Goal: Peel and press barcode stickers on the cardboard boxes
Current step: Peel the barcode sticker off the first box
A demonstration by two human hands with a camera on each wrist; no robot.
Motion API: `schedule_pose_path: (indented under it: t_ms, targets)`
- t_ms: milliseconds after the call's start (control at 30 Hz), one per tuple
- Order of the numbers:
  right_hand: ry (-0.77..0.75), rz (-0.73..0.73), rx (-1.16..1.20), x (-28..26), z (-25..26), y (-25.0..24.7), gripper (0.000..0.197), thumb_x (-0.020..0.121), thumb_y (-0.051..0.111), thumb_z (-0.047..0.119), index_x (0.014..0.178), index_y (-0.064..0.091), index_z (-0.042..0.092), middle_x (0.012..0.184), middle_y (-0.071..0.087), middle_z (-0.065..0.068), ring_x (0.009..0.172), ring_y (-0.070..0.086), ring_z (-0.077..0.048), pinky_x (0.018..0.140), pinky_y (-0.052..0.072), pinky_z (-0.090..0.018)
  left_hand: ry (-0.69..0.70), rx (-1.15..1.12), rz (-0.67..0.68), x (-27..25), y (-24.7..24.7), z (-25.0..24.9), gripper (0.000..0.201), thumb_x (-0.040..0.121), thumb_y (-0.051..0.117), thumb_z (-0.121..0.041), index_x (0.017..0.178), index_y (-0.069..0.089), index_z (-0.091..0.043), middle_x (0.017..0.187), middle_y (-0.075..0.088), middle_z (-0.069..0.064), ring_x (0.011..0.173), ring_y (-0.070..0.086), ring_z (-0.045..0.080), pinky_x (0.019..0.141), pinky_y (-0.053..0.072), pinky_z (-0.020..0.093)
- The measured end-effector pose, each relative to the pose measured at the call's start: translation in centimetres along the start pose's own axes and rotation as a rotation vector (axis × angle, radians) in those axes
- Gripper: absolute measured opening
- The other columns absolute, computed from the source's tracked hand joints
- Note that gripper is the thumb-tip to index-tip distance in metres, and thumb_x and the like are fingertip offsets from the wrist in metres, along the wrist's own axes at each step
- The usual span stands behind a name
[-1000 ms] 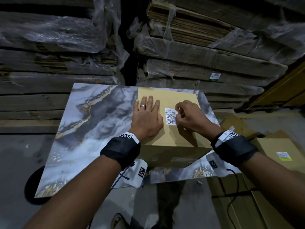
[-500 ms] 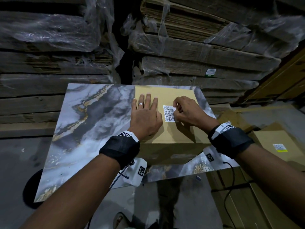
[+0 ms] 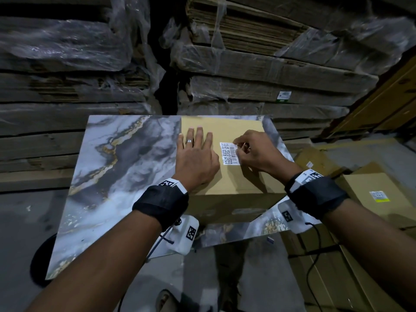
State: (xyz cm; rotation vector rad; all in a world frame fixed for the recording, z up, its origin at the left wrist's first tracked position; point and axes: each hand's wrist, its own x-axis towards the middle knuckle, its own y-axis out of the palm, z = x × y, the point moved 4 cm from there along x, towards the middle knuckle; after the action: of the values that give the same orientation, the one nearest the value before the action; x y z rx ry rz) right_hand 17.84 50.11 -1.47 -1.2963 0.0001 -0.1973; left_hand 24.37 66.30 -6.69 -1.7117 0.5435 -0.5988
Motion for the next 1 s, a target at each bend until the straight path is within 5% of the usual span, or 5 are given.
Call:
schedule_pose_path:
  t_ms: [300,533,733,867,1000]
  targets:
    - [0.129,0.05,0.107,0.6,-0.3,-0.5,0.017,0.082,0.075,0.013,0.098,0.073,0.007,0.085,0.072,-0.005,0.079,0.066,-0.024,0.072,0.056,-0.043,-0.004,-0.002,0.009,0.0,-0.1,0.1,0.073,0.094,0.013,-0.045,0.161,0.019,-0.018,0.168,0.014,0.013,0.154,0.011,0.033,0.123,0.01,0.057]
    - [0.155,0.051,0.003,0.7,0.0,0.4,0.022,0.083,0.071,0.014,0.091,0.073,-0.007,0.083,0.072,-0.023,0.079,0.067,-0.037,0.071,0.057,-0.053,-0.002,0.003,0.026,-0.1,-0.2,0.0,0.075,0.093,0.009,-0.045,0.162,0.016,-0.018,0.168,0.011,0.013,0.155,0.009,0.033,0.123,0.009,0.057]
    - [0.234,0.071,0.032,1.1,0.2,0.5,0.016,0.071,0.074,0.008,0.083,0.075,-0.003,0.078,0.073,-0.019,0.077,0.069,-0.034,0.066,0.058,-0.051,-0.01,0.002,0.023,0.0,-0.2,0.0,0.075,0.092,0.01,-0.045,0.161,0.017,-0.018,0.168,0.012,0.013,0.155,0.01,0.033,0.123,0.01,0.057]
    - [0.251,0.096,-0.005,1.8,0.4,1.0,0.01,0.074,0.07,0.015,0.075,0.068,0.005,0.067,0.063,-0.008,0.07,0.06,-0.03,0.052,0.04,-0.037,-0.006,-0.009,0.024,0.0,-0.3,0.0,0.075,0.092,0.011,-0.045,0.161,0.017,-0.018,0.168,0.012,0.013,0.155,0.009,0.033,0.123,0.009,0.057]
    - [0.231,0.099,-0.041,2.0,0.5,1.5,0.014,0.079,0.065,0.015,0.079,0.065,0.001,0.072,0.062,-0.013,0.071,0.056,-0.033,0.058,0.031,-0.031,-0.006,-0.008,0.021,0.0,-0.2,0.0,0.074,0.092,0.012,-0.044,0.161,0.018,-0.018,0.168,0.012,0.013,0.155,0.01,0.033,0.123,0.009,0.058]
